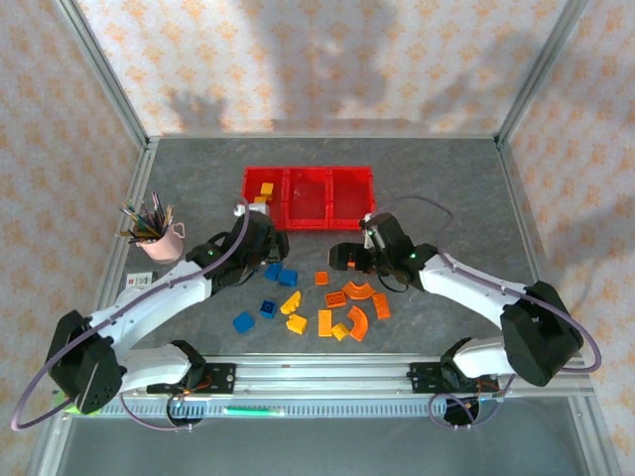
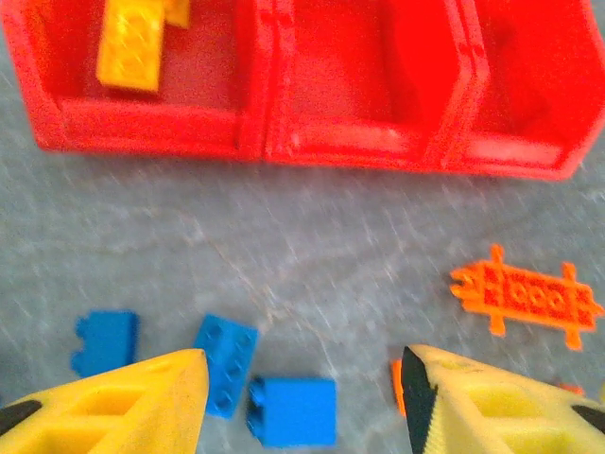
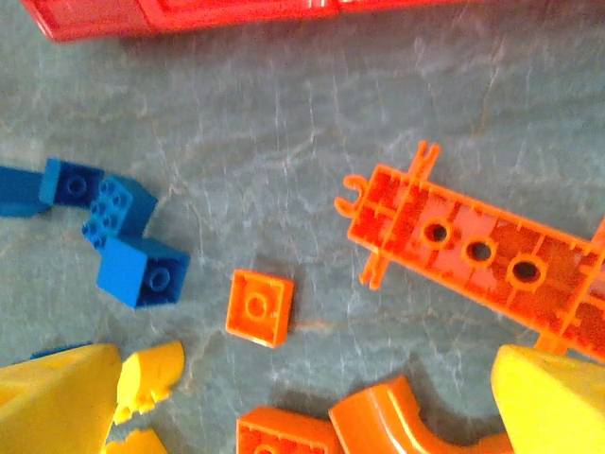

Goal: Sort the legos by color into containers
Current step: Pick up the lego from the middle-left of the table.

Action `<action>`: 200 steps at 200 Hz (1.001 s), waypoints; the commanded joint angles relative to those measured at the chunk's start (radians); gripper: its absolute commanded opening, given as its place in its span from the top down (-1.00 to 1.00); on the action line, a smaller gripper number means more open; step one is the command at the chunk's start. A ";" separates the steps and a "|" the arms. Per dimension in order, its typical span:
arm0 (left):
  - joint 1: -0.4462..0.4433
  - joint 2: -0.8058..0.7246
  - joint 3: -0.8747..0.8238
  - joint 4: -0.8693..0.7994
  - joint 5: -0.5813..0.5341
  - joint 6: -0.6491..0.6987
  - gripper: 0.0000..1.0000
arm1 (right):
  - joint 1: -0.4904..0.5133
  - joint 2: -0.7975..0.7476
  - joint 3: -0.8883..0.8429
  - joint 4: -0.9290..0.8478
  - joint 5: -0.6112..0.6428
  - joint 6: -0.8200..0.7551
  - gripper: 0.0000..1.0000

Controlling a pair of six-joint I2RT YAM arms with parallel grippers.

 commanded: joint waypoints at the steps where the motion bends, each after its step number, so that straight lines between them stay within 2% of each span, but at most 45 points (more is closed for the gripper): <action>1: -0.069 -0.014 -0.050 0.009 0.008 -0.116 -0.16 | 0.027 -0.040 -0.041 -0.003 -0.004 0.014 -0.99; 27: -0.155 0.010 -0.063 0.014 -0.038 -0.173 -0.18 | 0.047 -0.064 -0.086 0.023 -0.005 0.044 -0.99; 65: -0.224 0.115 -0.044 -0.008 -0.078 -0.212 -0.21 | 0.056 -0.101 -0.148 0.065 -0.020 0.091 -0.99; 90: -0.239 0.169 -0.023 -0.022 -0.076 -0.186 -0.23 | 0.060 -0.122 -0.172 0.082 -0.039 0.107 -0.99; 138: -0.249 0.253 -0.036 0.029 -0.003 -0.124 -0.22 | 0.065 -0.137 -0.185 0.085 -0.036 0.118 -0.99; 200: -0.254 0.342 -0.024 0.038 0.001 -0.085 -0.15 | 0.067 -0.137 -0.191 0.097 -0.036 0.124 -0.99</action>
